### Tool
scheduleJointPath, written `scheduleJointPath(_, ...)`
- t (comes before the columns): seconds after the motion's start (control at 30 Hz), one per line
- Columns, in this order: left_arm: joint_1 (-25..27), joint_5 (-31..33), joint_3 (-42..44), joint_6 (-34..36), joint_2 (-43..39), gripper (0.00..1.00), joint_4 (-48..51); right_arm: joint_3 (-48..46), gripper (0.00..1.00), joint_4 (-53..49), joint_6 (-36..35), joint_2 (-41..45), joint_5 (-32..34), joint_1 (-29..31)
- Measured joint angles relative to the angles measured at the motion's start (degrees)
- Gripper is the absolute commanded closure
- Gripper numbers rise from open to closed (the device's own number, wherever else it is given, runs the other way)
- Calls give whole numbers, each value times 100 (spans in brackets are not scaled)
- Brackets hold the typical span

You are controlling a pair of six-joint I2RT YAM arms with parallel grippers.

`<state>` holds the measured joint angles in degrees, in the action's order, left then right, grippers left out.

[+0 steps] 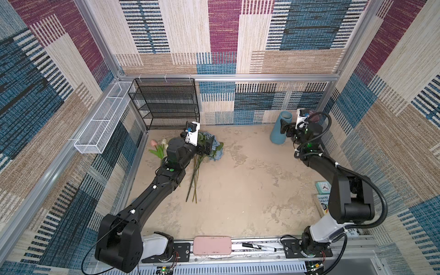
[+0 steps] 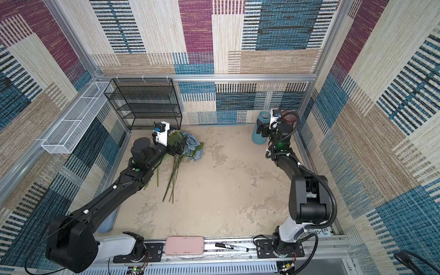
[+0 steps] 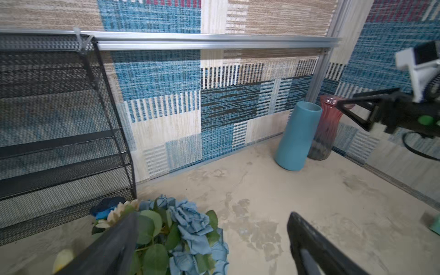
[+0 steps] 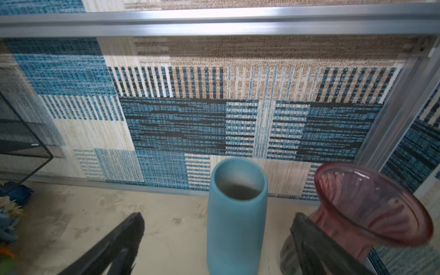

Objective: Arrange the flowers into the vase
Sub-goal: 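Reach the right gripper to the light-blue vase while the left moves over roses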

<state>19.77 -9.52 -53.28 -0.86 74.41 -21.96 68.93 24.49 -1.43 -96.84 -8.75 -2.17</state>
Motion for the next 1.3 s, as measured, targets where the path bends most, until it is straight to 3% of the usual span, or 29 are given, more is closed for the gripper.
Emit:
scheduleJointPath(0.3,133,-114,352,-85,-223,1,-131,2988,0,-2500,308,-1486,-155,-57)
scheduleJointPath(0.67,136,-114,437,-83,-170,0,-260,5309,0,-4487,522,-2914,-22,-116)
scheduleJointPath(1.03,136,-133,437,-83,-74,1,-269,5565,0,-5099,446,-3348,37,-111)
scheduleJointPath(1.17,136,-138,433,-85,-17,1,-271,5565,7,-5156,431,-3425,44,-114)
scheduleJointPath(1.3,136,-138,431,-85,24,1,-269,5532,21,-5101,433,-3429,42,-116)
